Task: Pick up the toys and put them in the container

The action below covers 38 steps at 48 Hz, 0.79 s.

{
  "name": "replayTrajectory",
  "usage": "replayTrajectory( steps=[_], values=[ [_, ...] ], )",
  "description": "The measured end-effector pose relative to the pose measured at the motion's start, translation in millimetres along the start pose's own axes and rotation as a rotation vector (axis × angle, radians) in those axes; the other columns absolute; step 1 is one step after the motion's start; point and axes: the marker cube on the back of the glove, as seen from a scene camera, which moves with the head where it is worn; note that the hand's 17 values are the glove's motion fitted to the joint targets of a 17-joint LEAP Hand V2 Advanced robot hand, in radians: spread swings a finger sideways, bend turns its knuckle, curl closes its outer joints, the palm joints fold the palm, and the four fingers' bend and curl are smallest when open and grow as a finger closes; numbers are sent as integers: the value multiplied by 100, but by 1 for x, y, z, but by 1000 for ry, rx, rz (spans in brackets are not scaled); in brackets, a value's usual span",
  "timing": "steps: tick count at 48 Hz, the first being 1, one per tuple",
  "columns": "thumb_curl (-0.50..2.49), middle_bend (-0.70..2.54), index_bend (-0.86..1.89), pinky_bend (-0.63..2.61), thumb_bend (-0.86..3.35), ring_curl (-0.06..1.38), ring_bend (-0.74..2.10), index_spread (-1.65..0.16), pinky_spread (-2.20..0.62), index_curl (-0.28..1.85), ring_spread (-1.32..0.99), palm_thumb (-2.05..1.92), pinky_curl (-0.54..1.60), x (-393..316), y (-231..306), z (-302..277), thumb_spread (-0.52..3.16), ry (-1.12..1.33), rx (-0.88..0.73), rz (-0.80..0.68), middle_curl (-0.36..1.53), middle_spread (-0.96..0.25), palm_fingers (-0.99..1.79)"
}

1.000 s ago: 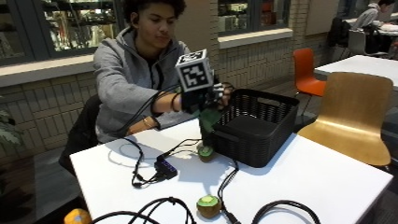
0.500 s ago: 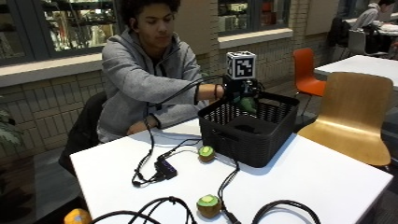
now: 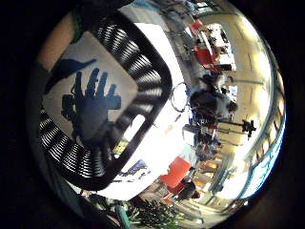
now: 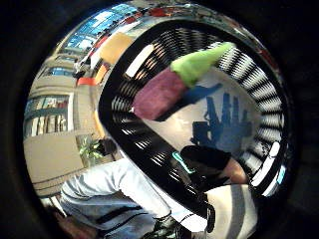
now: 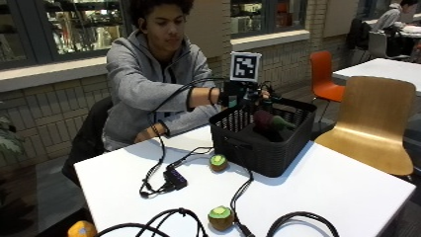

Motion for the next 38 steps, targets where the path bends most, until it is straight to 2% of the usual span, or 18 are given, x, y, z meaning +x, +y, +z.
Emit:
replayTrajectory(
  steps=[5, 12, 19, 32, 38],
  values=[
    [45, 10, 9, 58, -2, 44, 17, -27, -1, 28, -12, 16, 42, 73, 29, 10, 123, 92, -2, 133, 56, -1, -33],
    [42, 11, 9, 56, -2, 41, 16, -27, 0, 25, -10, 16, 40, 140, 76, 42, 124, -89, -74, 309, 49, 1, -28],
    [40, 13, 9, 57, -2, 39, 17, -27, -1, 22, -10, 16, 39, 215, 103, 90, 124, -122, -131, 502, 43, 2, -24],
    [38, 16, 10, 55, -1, 38, 19, -27, -2, 20, -11, 21, 39, 257, 109, 189, 123, -207, -264, 681, 39, 2, -17],
    [37, 14, 7, 71, -1, 39, 22, -26, -5, 18, -13, 23, 42, 265, 100, 207, 123, -224, -272, 721, 36, 1, -8]
  ],
)
